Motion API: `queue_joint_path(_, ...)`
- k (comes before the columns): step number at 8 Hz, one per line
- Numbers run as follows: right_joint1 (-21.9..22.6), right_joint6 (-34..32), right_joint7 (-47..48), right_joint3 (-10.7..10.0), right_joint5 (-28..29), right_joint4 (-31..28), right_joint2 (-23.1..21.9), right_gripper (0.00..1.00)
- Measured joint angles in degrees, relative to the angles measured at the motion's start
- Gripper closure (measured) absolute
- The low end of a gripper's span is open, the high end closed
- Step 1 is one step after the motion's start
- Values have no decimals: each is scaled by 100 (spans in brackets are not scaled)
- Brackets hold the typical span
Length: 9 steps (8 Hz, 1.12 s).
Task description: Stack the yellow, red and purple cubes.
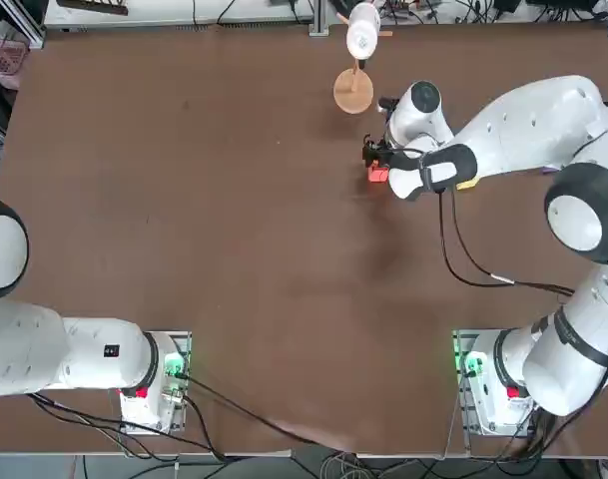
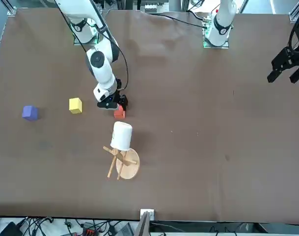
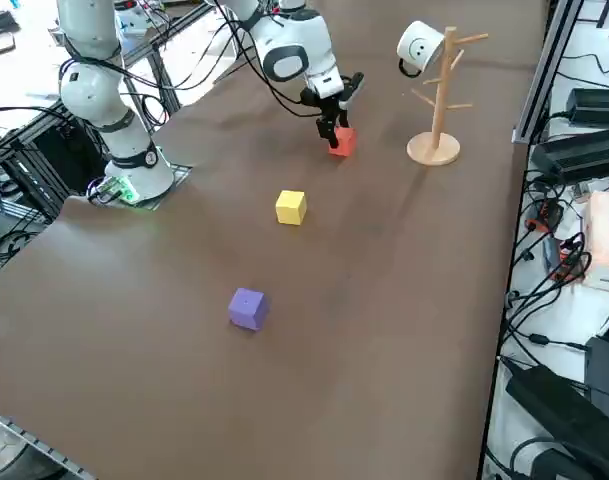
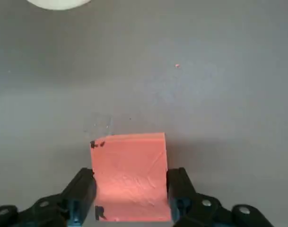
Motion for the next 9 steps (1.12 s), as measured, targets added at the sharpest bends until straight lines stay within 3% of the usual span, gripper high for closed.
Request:
queue_joint_path(1,0,-3,0,-15,-1,20,6,20)
queue_joint_path(2,-1,-19,0,-18,-1,25,-16,34)
queue_joint_path(5,-19,-264,0,-62,-1,143,-32,41)
queue_joint_path(6,-33,-474,-5,-139,-8,232,-101,41)
queue_joint_path(9,-68,-1415,-491,-631,-26,327,-747,41)
